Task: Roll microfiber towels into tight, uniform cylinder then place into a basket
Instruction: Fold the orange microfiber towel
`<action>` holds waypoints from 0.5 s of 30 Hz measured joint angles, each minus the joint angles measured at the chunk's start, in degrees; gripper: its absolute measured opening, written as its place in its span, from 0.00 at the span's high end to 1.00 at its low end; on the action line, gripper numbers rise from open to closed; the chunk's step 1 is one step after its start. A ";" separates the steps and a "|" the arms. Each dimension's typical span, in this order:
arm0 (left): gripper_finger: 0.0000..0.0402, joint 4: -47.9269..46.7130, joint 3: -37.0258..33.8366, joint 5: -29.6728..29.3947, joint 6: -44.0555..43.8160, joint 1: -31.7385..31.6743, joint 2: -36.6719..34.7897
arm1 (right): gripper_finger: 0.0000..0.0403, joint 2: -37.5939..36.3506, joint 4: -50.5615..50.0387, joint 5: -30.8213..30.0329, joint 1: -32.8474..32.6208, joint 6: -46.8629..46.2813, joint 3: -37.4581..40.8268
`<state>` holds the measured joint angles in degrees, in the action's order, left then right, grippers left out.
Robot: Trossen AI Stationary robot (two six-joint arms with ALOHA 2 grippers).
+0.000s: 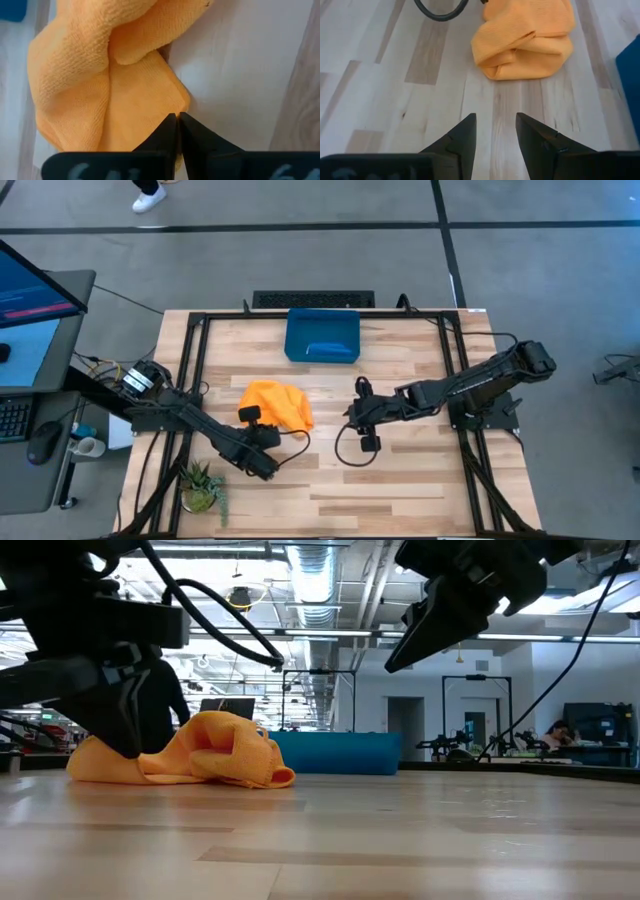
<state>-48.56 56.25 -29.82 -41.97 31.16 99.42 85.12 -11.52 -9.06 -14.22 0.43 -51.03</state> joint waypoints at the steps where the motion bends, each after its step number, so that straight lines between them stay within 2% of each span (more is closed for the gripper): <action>1: 0.97 0.05 0.00 0.02 -0.69 -0.09 0.00 | 0.61 0.00 0.01 0.00 0.09 0.00 0.00; 7: 0.92 0.83 -0.21 0.02 -3.66 -0.41 0.00 | 0.61 0.00 0.07 0.00 0.11 0.00 0.00; 15: 0.77 1.88 -1.29 3.16 -2.67 -0.41 0.04 | 0.61 0.00 0.21 0.00 0.11 0.00 0.00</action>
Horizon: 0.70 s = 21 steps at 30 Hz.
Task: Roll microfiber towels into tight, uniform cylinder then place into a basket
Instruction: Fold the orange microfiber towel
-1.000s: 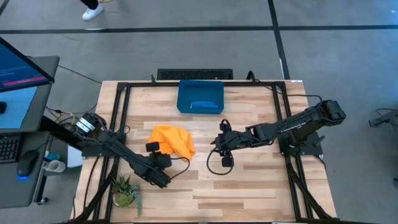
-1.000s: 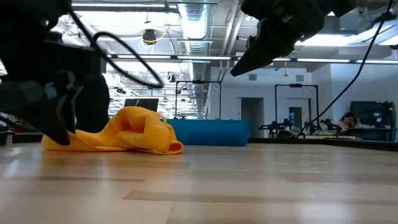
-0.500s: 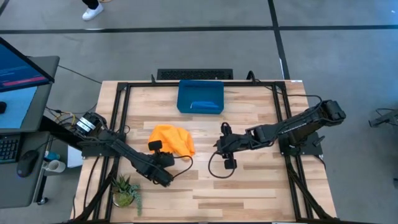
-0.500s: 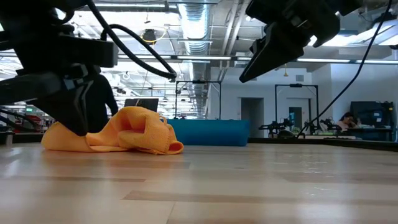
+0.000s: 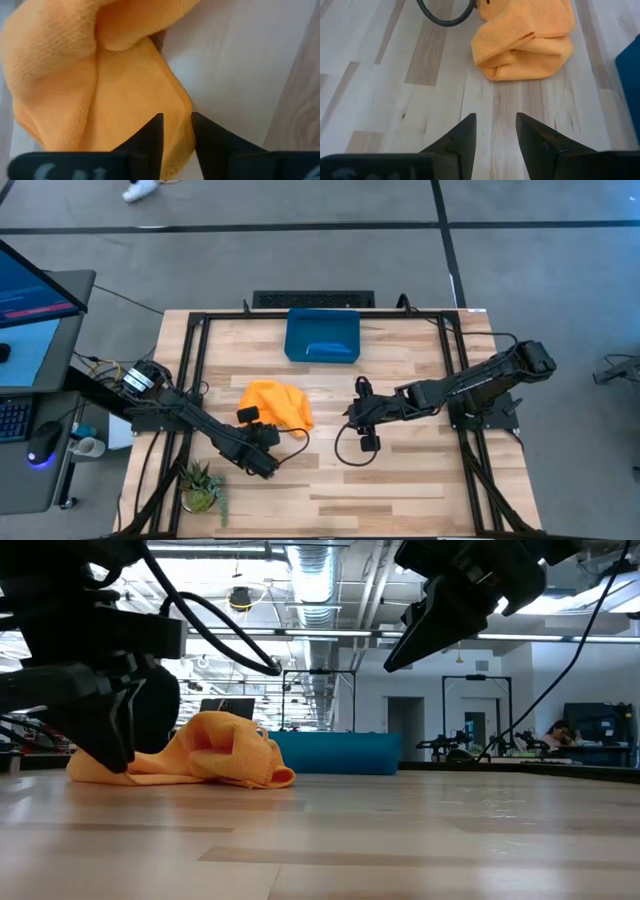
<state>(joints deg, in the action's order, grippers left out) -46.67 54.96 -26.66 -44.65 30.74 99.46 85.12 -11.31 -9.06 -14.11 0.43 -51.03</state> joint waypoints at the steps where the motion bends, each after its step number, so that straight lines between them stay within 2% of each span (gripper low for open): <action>1: 0.75 0.02 0.00 0.39 0.53 0.00 0.00 | 0.61 0.00 0.02 0.00 0.00 0.00 0.00; 7: 0.69 0.02 0.00 4.38 4.45 0.01 0.00 | 0.61 0.00 0.24 0.00 0.00 0.00 0.00; 12: 0.69 -0.62 0.00 3.98 6.52 -0.15 0.00 | 0.61 0.00 0.24 0.00 0.00 0.00 0.00; 17: 0.74 -1.71 0.00 2.88 4.99 -0.52 0.00 | 0.61 0.00 0.24 0.00 0.00 0.00 0.00; 21: 0.83 -3.85 0.00 3.12 3.81 -0.68 0.00 | 0.61 0.00 0.24 0.00 0.00 0.00 0.00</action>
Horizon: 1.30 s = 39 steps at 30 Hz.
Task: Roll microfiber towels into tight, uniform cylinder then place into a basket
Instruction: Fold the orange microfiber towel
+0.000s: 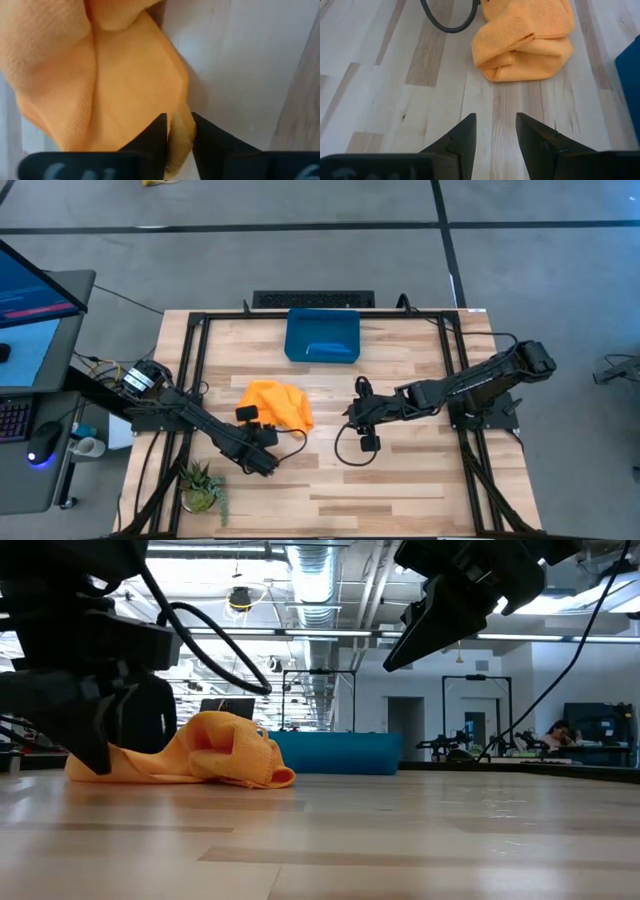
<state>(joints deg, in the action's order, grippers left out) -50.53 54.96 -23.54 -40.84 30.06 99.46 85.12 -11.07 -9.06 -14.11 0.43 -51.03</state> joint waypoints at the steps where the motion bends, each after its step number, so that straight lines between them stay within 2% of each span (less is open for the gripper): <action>1: 0.86 -0.17 0.00 0.42 -0.02 -0.10 0.00 | 0.61 0.00 0.00 0.00 0.00 0.00 0.00; 6: 0.98 0.05 0.00 -0.15 -0.07 -0.24 0.00 | 0.61 0.00 0.00 0.00 0.00 -0.02 0.00; 11: 0.99 0.17 1.32 -2.89 0.10 0.55 0.04 | 0.61 0.00 0.06 -0.02 -0.36 -0.40 0.00; 14: 1.00 -0.08 4.24 -4.41 3.28 1.56 0.04 | 0.61 0.00 0.72 -0.02 -1.41 -0.15 0.00; 25: 1.00 -9.12 27.12 -11.78 19.93 4.35 0.04 | 0.61 0.00 7.81 -0.05 -8.95 2.73 0.00; 32: 1.00 -10.41 39.89 -11.63 28.59 4.55 0.04 | 0.61 0.00 17.65 -0.04 -12.65 8.28 0.00; 39: 1.00 -11.96 48.02 -11.23 30.51 5.28 0.04 | 0.61 0.15 18.53 -0.04 -11.87 7.06 0.00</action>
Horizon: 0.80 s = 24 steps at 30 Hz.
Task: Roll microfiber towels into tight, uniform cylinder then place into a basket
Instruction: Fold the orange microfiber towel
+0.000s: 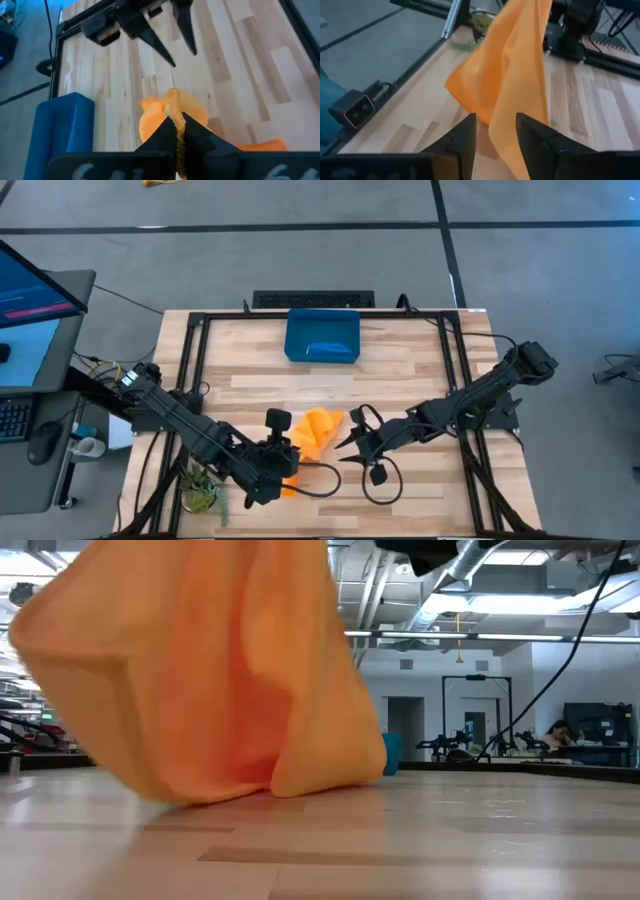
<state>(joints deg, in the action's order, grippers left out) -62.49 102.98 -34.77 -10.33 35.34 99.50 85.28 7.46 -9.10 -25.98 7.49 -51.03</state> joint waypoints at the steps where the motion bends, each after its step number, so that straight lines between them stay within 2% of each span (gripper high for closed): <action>1: 1.00 -0.55 0.61 0.01 -0.26 0.19 -0.01 | 0.61 0.12 -0.37 0.00 0.23 0.07 0.00; 6: 1.00 -2.21 1.66 0.07 -2.73 1.36 -0.04 | 0.61 0.15 -1.38 -0.26 1.32 4.46 0.00; 11: 1.00 -3.41 1.66 2.25 -6.52 2.09 -0.05 | 0.61 0.33 -1.45 -0.17 3.60 4.59 0.00; 24: 1.00 -4.25 1.66 2.47 -6.89 2.07 -0.05 | 0.60 12.55 -0.37 0.02 6.43 6.34 0.02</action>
<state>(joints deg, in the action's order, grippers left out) -66.74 104.64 -32.31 -17.23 37.41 99.45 97.83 7.09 -9.08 -19.54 13.83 -51.00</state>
